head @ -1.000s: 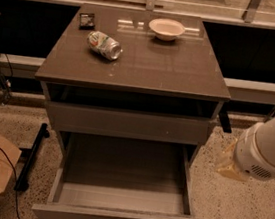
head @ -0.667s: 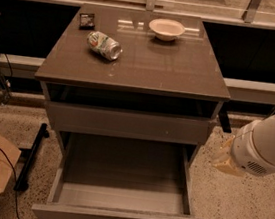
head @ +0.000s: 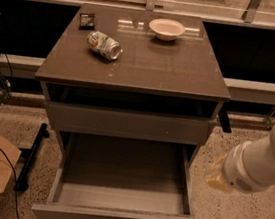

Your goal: Close middle drawer

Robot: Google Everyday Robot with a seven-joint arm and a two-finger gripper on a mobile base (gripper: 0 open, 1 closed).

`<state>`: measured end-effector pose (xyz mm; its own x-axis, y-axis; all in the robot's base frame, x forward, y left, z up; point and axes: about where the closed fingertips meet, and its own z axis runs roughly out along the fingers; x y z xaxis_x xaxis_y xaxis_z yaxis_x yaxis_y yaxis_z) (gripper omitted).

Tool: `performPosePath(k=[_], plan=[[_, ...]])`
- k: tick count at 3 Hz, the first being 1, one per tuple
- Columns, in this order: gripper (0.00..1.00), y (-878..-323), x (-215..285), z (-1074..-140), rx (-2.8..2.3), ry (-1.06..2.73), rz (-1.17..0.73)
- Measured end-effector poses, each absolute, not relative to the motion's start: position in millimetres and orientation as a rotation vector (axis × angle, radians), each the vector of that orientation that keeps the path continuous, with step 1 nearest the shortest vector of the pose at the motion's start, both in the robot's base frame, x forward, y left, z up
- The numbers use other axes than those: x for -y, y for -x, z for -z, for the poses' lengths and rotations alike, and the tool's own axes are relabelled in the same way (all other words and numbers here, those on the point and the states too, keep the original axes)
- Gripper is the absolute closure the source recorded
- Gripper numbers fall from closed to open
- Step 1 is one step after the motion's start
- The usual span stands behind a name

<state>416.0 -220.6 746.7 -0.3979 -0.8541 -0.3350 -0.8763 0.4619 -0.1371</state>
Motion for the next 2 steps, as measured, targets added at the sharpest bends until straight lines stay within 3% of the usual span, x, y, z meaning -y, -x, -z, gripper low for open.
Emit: performPosePath(k=[2], plan=[[1.0,-399.7,217.7,-640.5,-2.421,1.269,-0.294]])
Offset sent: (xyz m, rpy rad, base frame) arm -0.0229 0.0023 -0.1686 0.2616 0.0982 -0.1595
